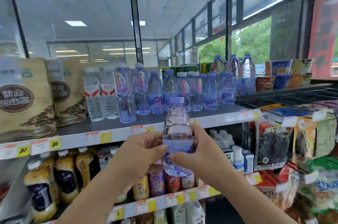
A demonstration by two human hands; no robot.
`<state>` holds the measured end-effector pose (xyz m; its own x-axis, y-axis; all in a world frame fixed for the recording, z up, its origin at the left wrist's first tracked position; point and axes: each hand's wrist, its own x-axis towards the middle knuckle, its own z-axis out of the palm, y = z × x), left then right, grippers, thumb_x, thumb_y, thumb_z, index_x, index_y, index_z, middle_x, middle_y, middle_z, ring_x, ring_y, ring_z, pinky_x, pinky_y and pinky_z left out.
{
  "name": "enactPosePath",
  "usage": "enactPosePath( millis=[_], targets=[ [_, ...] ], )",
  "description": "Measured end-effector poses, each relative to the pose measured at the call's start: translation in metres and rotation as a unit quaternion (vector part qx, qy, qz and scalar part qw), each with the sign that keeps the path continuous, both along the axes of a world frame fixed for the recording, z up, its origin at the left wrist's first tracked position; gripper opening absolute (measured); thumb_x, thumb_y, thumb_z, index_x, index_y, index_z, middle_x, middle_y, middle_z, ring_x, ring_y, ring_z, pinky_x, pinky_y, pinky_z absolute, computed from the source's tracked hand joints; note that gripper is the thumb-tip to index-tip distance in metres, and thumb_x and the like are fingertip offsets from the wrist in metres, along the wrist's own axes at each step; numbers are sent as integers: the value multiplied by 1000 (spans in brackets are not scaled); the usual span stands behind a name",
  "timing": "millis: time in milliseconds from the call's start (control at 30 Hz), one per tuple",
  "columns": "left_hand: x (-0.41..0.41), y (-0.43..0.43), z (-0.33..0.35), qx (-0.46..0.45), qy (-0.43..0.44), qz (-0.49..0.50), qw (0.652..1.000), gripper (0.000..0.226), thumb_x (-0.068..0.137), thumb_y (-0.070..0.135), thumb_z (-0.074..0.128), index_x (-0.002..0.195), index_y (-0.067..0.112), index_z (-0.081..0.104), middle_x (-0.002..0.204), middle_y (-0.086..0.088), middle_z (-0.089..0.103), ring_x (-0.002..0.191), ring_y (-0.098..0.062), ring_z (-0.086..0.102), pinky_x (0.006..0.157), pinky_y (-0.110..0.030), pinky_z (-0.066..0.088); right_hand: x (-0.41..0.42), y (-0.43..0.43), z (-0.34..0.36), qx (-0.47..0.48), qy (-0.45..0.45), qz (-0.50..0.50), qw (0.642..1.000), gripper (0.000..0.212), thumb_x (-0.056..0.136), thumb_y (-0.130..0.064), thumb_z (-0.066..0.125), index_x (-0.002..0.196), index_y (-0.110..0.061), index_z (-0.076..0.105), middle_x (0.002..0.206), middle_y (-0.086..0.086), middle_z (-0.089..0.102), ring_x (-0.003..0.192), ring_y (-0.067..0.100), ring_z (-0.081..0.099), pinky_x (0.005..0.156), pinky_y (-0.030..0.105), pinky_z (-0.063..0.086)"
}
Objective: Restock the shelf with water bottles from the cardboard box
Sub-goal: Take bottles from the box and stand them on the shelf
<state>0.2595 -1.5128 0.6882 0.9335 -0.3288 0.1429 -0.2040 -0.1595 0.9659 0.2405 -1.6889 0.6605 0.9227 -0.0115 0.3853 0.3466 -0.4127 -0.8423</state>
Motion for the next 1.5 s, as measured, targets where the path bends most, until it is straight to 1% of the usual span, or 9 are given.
enactPosePath(
  millis=[133, 300, 400, 500, 600, 767, 900, 1267, 1500],
  targets=[
    [38, -21, 25, -38, -28, 33, 998, 26, 94, 2, 59, 112, 18, 70, 87, -3, 69, 68, -10, 67, 61, -28, 60, 46, -18, 30, -16, -25, -8, 1000, 51, 72, -30, 83, 109, -44, 51, 97, -15, 71, 82, 0, 68, 76, 29, 58],
    [83, -23, 44, -24, -64, 93, 993, 37, 92, 8, 64, 127, 20, 61, 93, 2, 64, 98, -23, 66, 81, -37, 58, 106, -18, 69, -63, -25, -43, 997, 92, 71, -41, 84, 145, -20, 33, 115, 0, 58, 96, 14, 62, 75, 30, 49],
    [111, -17, 46, 34, -82, 97, 991, 43, 93, 12, 64, 135, 18, 56, 111, 3, 66, 107, -23, 65, 93, -44, 54, 135, -9, 78, -78, -5, -54, 995, 90, 77, -36, 82, 147, -19, 28, 96, -4, 49, 87, 16, 58, 66, 27, 45],
    [142, -13, 44, 85, -92, 105, 987, 51, 91, 18, 66, 140, 20, 52, 131, 0, 62, 114, -24, 62, 97, -41, 51, 167, 0, 74, -98, 11, -67, 993, 92, 76, -39, 82, 146, -18, 27, 113, 2, 54, 95, 22, 57, 77, 34, 50],
    [167, -11, 40, 130, -96, 90, 983, 43, 91, 18, 63, 134, 23, 58, 128, 2, 65, 99, -26, 67, 82, -42, 52, 196, 8, 67, -115, 41, -70, 990, 95, 77, -39, 82, 149, -17, 23, 114, 3, 53, 89, 22, 55, 75, 35, 49],
    [196, -13, 31, 188, -97, 104, 972, 23, 85, 25, 64, 107, 20, 64, 115, -1, 65, 114, -33, 60, 94, -49, 50, 235, 10, 52, -130, 68, -81, 986, 87, 70, -40, 83, 139, -23, 32, 116, 6, 61, 92, 25, 66, 79, 43, 59],
    [212, -17, 25, 189, -116, 99, 970, 47, 90, 20, 63, 136, 17, 53, 134, 0, 58, 115, -17, 54, 96, -34, 44, 260, 6, 48, -133, 51, -74, 987, 74, 63, -44, 84, 125, -26, 48, 113, -4, 66, 100, 17, 64, 91, 44, 55],
    [234, -25, 18, 180, -140, 133, 965, 26, 88, 15, 62, 104, 36, 57, 81, 22, 55, 84, -9, 56, 66, -14, 39, 283, 2, 40, -122, 22, -58, 991, 67, 70, -28, 85, 128, -27, 52, 116, -8, 67, 105, 13, 63, 87, 28, 51],
    [229, -26, 18, 197, -140, 128, 962, 43, 89, 19, 65, 132, 25, 58, 119, 3, 65, 109, -15, 59, 84, -27, 44, 269, -1, 46, -139, 32, -46, 989, 68, 75, -26, 83, 134, -24, 48, 116, -10, 64, 103, 11, 60, 85, 26, 46]
  ],
)
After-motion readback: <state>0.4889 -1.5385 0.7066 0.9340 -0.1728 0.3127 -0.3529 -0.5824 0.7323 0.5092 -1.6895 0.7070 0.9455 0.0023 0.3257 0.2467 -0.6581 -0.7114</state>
